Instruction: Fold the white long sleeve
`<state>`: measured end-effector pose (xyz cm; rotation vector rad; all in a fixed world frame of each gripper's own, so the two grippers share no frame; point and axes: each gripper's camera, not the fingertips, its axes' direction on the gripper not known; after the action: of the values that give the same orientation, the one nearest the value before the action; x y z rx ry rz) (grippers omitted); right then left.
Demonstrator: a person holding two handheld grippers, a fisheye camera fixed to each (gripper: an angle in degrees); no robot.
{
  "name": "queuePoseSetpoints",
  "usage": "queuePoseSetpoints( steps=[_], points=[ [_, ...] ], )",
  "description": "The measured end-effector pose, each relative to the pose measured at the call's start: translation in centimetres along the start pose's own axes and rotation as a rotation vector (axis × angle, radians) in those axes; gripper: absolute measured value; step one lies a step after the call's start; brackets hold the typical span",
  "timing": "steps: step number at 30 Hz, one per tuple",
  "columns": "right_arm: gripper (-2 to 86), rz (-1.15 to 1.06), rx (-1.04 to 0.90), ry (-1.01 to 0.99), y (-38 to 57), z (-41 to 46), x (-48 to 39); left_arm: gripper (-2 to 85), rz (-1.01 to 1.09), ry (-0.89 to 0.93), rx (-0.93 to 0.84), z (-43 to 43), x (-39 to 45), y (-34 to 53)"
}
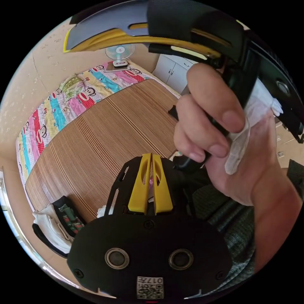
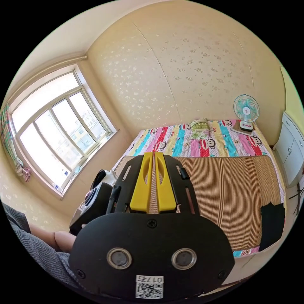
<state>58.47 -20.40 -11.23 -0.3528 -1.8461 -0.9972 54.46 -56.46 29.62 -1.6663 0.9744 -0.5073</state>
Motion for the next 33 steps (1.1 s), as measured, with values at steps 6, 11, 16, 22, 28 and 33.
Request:
queuePoseSetpoints(
  steps=[6, 11, 16, 22, 28, 33],
  points=[
    [1.1, -0.019, -0.030, -0.034, 1.4, 1.8, -0.4, -1.0, -0.035, -0.092, -0.037, -0.2, 0.7, 0.6],
    [1.2, -0.040, -0.066, -0.011, 2.1, 3.4, -0.7, -1.0, -0.040, -0.044, -0.039, -0.2, 1.3, 1.1],
    [0.8, 0.047, -0.108, -0.090, 2.4, 4.7, 0.8, -1.0, -0.045, -0.150, -0.027, -0.8, 1.8, 1.5],
    [0.6, -0.131, 0.012, -0.324, 3.6, 1.8, 3.0, -1.0, -0.172, -0.375, 0.083, -3.1, 0.5, 3.5],
    [0.5, -0.123, -0.035, -0.349, 3.4, 2.4, 5.6, -1.0, -0.205, -0.408, 0.111, -4.2, 0.1, 4.4],
    [0.5, -0.216, 0.015, -0.151, 3.8, 1.6, 5.0, -0.9, -0.206, -0.437, 0.105, -4.9, 0.1, 4.4]
  ],
)
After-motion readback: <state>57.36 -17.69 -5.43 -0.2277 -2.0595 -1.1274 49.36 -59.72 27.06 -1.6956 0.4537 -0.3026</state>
